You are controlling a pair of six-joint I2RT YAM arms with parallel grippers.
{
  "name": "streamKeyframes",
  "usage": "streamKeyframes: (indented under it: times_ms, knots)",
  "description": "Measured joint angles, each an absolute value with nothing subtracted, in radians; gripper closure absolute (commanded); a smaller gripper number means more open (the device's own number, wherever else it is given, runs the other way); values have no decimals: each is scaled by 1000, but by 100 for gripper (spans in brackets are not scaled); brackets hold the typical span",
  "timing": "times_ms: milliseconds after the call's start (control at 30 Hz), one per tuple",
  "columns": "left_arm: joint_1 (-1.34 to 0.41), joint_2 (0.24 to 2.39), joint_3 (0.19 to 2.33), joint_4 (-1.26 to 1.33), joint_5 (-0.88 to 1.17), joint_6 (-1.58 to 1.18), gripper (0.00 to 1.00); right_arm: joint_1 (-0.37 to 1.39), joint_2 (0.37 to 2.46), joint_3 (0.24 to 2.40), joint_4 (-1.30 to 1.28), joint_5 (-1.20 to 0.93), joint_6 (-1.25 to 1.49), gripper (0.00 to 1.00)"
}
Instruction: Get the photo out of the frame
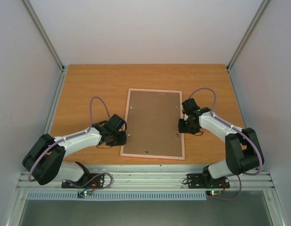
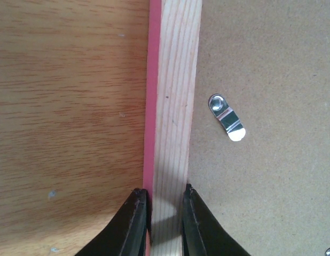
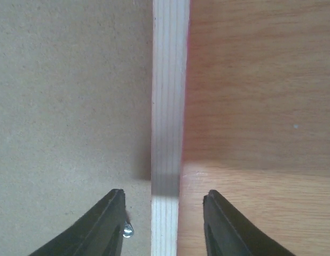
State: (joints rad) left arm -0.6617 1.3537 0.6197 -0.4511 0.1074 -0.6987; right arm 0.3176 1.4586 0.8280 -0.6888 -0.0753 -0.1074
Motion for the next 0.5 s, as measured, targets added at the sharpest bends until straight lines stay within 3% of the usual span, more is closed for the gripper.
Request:
streamKeyframes:
  times_ms: [500]
  knots:
    - [-661,1332,615,-454,80,-707,95,315,1605,915,-673,-88,-112,90]
